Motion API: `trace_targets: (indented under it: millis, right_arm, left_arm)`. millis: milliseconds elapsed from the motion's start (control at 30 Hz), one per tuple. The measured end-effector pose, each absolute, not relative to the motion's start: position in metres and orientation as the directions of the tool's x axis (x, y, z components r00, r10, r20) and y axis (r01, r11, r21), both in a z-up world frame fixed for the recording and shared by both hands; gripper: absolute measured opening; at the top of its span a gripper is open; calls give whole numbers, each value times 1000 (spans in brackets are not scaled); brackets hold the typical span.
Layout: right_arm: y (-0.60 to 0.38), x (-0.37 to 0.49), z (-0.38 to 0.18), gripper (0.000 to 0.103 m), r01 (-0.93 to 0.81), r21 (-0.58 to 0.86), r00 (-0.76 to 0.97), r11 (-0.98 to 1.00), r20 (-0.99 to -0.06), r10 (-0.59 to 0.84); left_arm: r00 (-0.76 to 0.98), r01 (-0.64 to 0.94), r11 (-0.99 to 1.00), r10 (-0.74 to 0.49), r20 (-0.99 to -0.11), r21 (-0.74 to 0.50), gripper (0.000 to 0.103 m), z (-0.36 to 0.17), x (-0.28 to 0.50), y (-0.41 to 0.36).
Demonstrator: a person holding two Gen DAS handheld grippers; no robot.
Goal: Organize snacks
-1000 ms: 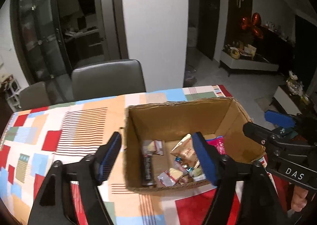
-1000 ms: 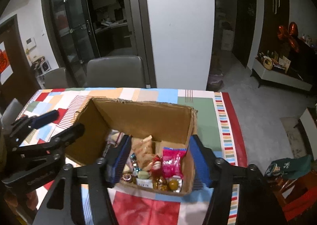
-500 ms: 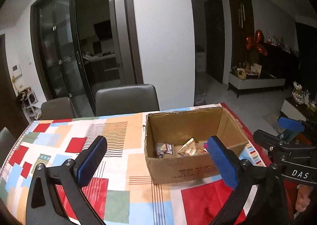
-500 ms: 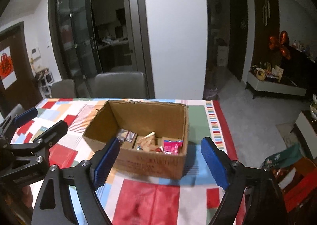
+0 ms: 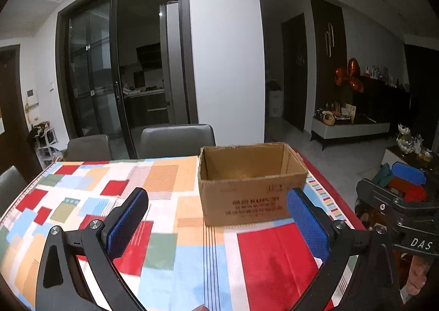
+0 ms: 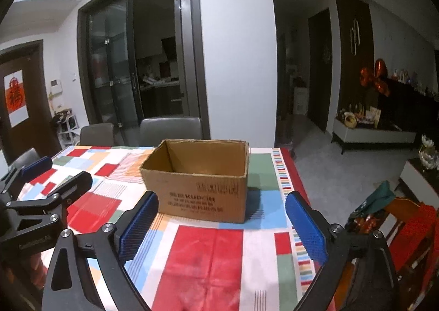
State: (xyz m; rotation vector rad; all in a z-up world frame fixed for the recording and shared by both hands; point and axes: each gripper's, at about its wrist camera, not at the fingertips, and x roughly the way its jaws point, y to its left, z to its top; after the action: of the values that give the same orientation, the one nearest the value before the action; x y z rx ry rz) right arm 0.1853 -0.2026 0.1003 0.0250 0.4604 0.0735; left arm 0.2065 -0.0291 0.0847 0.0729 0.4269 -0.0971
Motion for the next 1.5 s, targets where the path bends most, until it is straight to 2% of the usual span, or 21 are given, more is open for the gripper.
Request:
trace_targets:
  millis: [267,800,1500]
  right_arm:
    - [-199,134,90,96,-71,2,911,997,-407,66]
    - [-213,80,81,96,-49,49,922,998,-381,65]
    - [-210,46,75,96,-49,57,930,997,-361,66]
  left_arm:
    - [925,93,994,-63,-375,63,103,75,150,-28]
    - [948,111,992,-86,-306,62,103,74,91,-36]
    - [945,131,990,-111,-308,47,103,60,61,-35]
